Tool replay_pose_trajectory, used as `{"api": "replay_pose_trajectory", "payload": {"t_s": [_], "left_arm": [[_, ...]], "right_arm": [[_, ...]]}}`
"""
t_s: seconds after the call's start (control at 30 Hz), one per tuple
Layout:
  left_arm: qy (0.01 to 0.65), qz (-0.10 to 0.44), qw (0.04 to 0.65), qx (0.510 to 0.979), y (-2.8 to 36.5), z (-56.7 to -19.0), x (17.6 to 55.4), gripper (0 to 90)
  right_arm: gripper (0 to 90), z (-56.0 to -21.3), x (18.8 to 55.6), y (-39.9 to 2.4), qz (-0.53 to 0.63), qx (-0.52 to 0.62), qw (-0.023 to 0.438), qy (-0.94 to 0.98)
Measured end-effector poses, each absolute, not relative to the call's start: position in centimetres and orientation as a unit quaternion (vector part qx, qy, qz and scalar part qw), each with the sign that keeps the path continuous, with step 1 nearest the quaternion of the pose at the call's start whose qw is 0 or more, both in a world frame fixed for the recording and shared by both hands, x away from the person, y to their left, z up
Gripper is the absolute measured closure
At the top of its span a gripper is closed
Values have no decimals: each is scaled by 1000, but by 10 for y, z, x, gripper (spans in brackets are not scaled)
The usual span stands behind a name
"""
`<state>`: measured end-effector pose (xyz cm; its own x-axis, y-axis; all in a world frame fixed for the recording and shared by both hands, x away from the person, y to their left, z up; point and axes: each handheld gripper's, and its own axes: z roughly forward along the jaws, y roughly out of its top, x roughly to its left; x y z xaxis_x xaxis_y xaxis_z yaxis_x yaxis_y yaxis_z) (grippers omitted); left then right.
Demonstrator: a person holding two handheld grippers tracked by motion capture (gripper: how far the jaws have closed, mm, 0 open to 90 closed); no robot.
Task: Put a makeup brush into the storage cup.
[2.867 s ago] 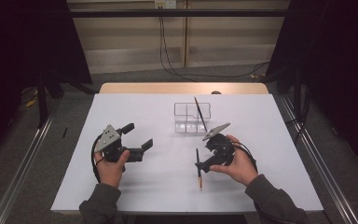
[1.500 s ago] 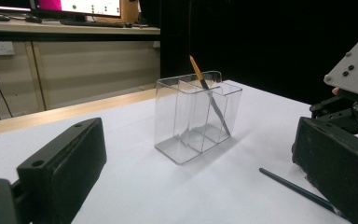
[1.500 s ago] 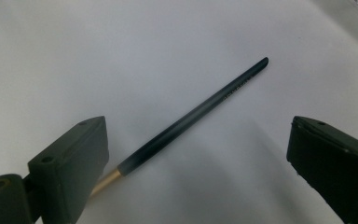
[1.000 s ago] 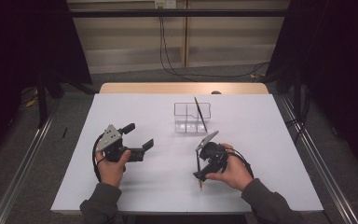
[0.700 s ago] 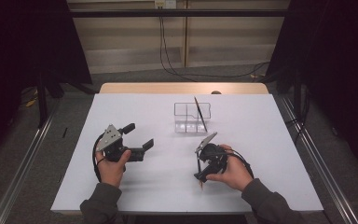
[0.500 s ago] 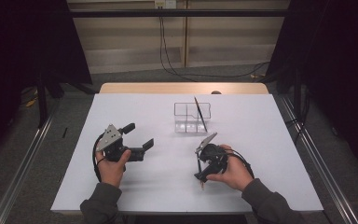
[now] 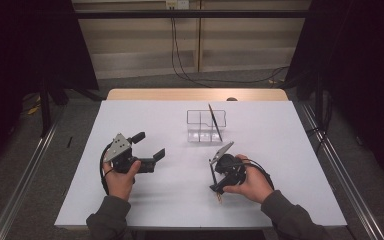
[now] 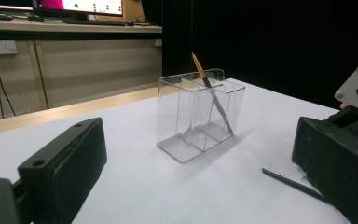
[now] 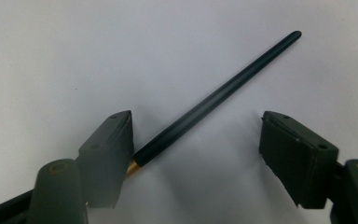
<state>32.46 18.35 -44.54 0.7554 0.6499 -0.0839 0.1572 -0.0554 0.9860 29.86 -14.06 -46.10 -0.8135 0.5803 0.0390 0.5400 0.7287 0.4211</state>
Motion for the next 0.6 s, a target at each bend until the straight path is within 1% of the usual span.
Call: {"api": "replay_pose_trajectory", "payload": {"t_s": [0.1, 0.23, 0.6], "left_arm": [[289, 198, 623, 699, 183, -446, 325, 29], [291, 197, 624, 698, 182, -446, 324, 29], [283, 198, 619, 706, 183, -446, 326, 29]], "right_arm": [[304, -460, 299, -142, 212, 297, 47, 930], [387, -459, 300, -146, 213, 288, 47, 933], [481, -457, 300, -148, 206, 293, 42, 933]]}}
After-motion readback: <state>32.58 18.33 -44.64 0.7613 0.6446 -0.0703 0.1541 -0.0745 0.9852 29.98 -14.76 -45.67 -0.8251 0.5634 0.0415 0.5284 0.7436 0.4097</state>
